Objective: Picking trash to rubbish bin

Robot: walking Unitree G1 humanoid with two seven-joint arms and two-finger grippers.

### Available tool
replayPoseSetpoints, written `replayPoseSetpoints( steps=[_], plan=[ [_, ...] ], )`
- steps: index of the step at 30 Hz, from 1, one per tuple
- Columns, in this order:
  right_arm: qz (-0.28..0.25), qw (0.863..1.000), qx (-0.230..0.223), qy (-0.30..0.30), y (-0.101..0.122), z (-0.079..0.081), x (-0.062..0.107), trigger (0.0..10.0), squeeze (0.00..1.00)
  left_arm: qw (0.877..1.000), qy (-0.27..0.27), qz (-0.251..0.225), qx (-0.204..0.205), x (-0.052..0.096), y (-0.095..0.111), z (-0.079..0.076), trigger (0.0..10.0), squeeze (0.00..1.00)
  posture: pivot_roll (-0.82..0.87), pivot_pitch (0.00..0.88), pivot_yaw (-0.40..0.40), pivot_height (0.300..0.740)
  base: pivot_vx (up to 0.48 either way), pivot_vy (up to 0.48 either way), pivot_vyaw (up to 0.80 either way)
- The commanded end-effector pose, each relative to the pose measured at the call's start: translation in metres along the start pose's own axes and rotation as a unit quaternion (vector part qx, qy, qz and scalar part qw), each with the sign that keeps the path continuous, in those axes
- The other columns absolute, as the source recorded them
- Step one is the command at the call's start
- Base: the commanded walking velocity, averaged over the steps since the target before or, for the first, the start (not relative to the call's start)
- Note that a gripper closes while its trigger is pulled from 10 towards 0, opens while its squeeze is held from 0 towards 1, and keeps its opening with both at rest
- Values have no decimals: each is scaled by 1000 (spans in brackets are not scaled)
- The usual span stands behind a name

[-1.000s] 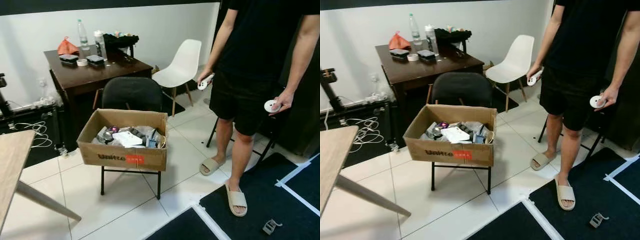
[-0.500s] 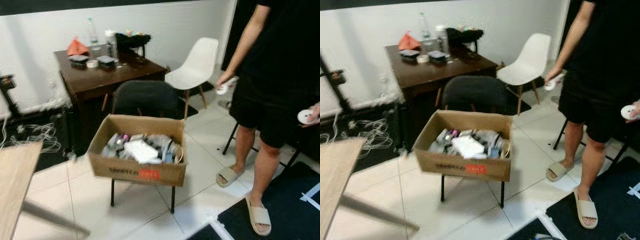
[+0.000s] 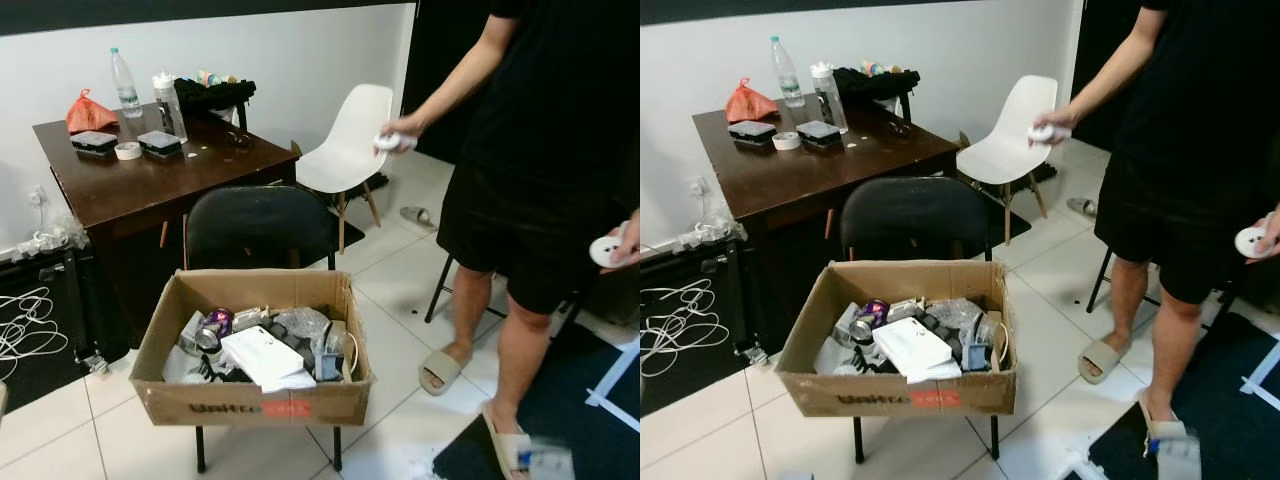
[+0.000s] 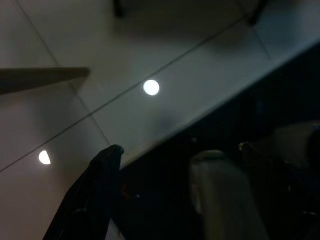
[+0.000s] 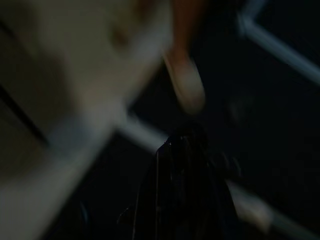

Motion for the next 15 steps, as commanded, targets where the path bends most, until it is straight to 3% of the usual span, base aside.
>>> replayPoseSetpoints(
  steps=[1, 2, 3, 4, 5, 6, 7, 9, 10, 11, 12, 13, 15],
  plan=[
    [-51, 998, -17, 27, 24, 8, -2, 10000, 0, 1000, 4, 14, 0, 2, -9, 4, 10000, 0, -116, 85, 69, 740, 356, 0, 0],
    [-106, 992, -27, 65, 55, 21, -4, 10000, 0, 1000, 3, 16, -2, 2, -10, 4, 10000, 0, -130, 86, 72, 740, 352, 0, 0],
    [-106, 992, -27, 65, 55, 21, -4, 10000, 0, 1000, 3, 16, -2, 2, -10, 4, 10000, 0, -130, 86, 72, 740, 352, 0, 0],
    [-194, 967, -58, 157, 104, 51, 3, 10000, 0, 1000, 1, 18, -4, 2, -10, 3, 10000, 0, -132, 86, 72, 740, 356, 0, 0],
    [-194, 967, -58, 157, 104, 51, 3, 10000, 0, 1000, 1, 18, -4, 2, -10, 3, 10000, 0, -132, 86, 72, 740, 356, 0, 0],
    [-261, 927, -59, 264, 138, 87, 21, 10000, 0, 1000, -1, 19, -7, 1, -10, 1, 10000, 0, -138, 87, 71, 740, 337, 0, 0],
    [-261, 927, -59, 264, 138, 87, 21, 10000, 0, 1000, -1, 19, -7, 1, -10, 1, 10000, 0, -138, 87, 71, 740, 337, 0, 0],
    [-311, 859, -55, 402, 163, 131, 54, 10000, 0, 1000, -1, 18, -6, 1, -10, 0, 10000, 0, -138, 87, 70, 740, 283, 0, 0],
    [-311, 859, -55, 402, 163, 131, 54, 10000, 0, 1000, -1, 18, -6, 1, -10, 0, 10000, 0, -138, 87, 70, 740, 244, 0, 0],
    [-328, 820, -51, 466, 169, 151, 74, 10000, 0, 1000, -3, 18, -8, 1, -10, -1, 10000, 0, -137, 86, 68, 740, 0, 0, 0],
    [-339, 790, -46, 509, 172, 164, 90, 10000, 0, 1000, -3, 19, -11, 0, -10, -2, 10000, 0, -136, 86, 67, 740, 0, 0, 0],
    [-342, 769, -36, 539, 171, 175, 101, 10000, 0, 1000, -4, 20, -11, 0, -11, -3, 10000, 0, -135, 84, 66, 740, 0, 0, 0],
    [-341, 761, -23, 552, 170, 182, 107, 10000, 0, 1000, -4, 20, -9, 0, -11, -3, 10000, 0, -137, 83, 68, 740, 0, 0, 0]
  ],
)
Point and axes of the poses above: a point about 5 cm out from each wrist's last joint towards the gripper, its own x axis pointing back from the gripper into the wrist, its own y axis along the axis of the wrist's last joint, z = x × y, the point moved 3 cm from there along -x, pointing out of the wrist towards the gripper, and after that the axes turned 9 degrees about x, right-handed, at the moved point
